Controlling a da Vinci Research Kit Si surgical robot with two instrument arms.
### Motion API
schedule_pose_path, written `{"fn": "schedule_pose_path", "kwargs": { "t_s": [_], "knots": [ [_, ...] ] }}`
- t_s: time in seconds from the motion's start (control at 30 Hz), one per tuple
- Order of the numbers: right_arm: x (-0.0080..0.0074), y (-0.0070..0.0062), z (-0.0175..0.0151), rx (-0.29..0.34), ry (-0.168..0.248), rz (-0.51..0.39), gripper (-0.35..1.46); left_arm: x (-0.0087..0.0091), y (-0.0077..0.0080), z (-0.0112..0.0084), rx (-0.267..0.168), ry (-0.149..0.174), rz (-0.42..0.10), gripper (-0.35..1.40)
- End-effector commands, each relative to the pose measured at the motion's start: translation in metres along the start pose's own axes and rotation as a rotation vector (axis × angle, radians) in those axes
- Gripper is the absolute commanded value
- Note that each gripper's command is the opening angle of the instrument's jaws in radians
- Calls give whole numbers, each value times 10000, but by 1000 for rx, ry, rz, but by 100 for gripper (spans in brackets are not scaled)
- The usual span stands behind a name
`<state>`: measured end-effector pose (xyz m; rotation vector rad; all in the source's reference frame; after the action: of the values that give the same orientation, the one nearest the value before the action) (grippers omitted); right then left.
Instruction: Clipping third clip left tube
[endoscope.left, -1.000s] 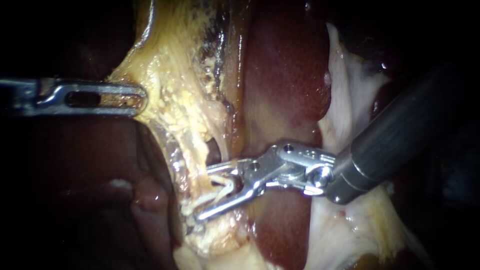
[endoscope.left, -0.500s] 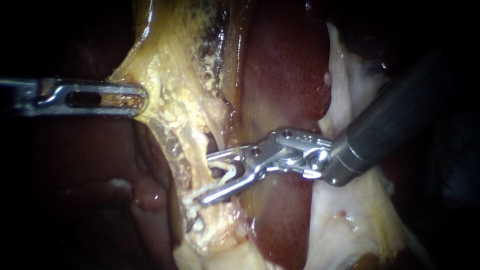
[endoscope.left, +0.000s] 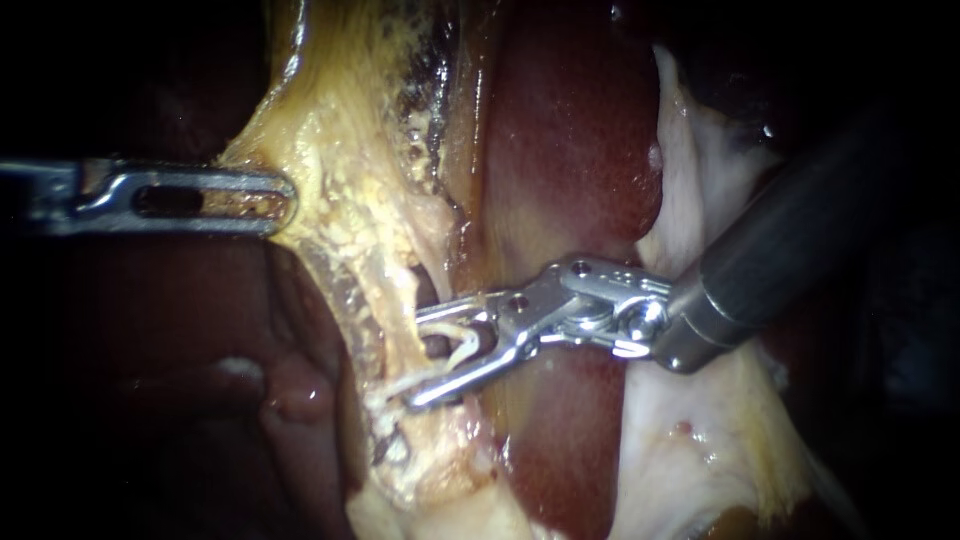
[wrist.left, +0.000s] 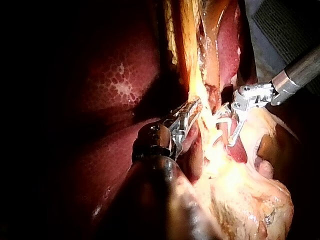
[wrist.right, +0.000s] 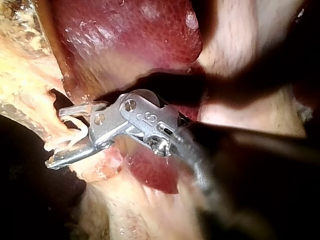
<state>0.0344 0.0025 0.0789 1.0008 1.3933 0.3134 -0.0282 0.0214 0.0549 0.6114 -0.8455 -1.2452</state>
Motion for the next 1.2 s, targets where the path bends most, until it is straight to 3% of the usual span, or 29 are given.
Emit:
{"fn": "schedule_pose_path", "kwargs": {
  "t_s": [0.03,0.53,0.7,0.8,0.9,1.0,1.07,1.2],
  "knots": [
    [1,-2,1,14,8,1,53,0,0,0,0,0,0,-35],
    [18,-35,37,152,61,98,51,0,0,1,-1,0,0,-35],
    [20,-51,38,234,81,170,50,0,1,1,0,0,1,-35],
    [21,-61,38,280,82,228,49,0,3,1,2,-2,1,-35],
    [20,-68,36,286,65,262,49,0,3,1,2,-2,1,-35],
    [18,-63,33,269,74,265,49,0,3,0,2,-2,1,-35],
    [17,-51,32,263,70,264,49,0,3,0,2,-2,1,-35],
    [7,-28,27,194,42,248,49,0,3,0,2,-2,0,-35]
  ]
}}
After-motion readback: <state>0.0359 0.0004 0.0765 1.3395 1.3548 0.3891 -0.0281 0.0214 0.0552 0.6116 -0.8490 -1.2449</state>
